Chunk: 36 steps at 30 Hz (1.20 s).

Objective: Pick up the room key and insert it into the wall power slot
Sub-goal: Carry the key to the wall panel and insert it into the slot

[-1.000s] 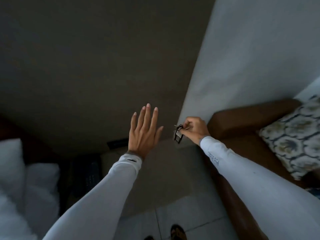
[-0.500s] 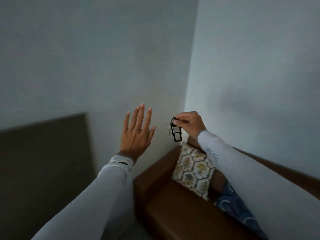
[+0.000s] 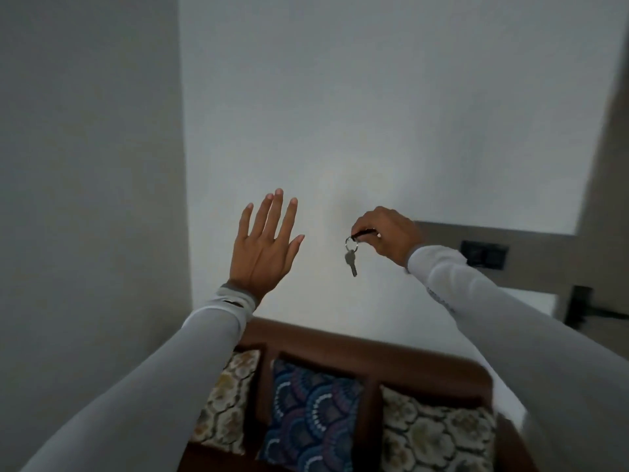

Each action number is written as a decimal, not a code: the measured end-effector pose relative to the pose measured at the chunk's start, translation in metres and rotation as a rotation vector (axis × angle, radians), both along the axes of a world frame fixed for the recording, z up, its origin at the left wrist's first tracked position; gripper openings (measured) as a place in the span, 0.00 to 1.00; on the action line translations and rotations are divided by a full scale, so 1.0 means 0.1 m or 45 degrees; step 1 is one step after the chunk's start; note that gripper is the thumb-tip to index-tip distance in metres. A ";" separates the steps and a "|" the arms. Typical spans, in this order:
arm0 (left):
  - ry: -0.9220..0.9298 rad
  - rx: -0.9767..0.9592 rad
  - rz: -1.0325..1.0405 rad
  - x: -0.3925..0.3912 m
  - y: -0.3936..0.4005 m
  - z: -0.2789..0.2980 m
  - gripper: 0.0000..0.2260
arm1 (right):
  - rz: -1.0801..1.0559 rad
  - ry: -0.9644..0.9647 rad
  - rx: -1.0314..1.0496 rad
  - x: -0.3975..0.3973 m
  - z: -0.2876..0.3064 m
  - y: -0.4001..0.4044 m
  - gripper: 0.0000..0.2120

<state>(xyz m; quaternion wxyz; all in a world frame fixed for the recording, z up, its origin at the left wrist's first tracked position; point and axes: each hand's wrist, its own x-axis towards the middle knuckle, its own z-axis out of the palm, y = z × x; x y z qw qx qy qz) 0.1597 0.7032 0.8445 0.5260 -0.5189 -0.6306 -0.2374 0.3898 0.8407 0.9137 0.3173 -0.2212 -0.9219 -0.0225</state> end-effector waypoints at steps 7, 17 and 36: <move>0.055 0.039 -0.149 1.21 1.42 0.22 0.28 | -0.101 0.521 -0.145 1.37 0.20 1.08 0.04; 0.126 0.119 -0.285 2.13 3.48 0.34 0.27 | -0.013 0.827 -0.379 2.18 0.10 2.74 0.10; 0.042 0.019 -0.322 2.64 6.23 -0.12 0.28 | -0.049 0.954 -0.717 2.62 -0.45 5.59 0.10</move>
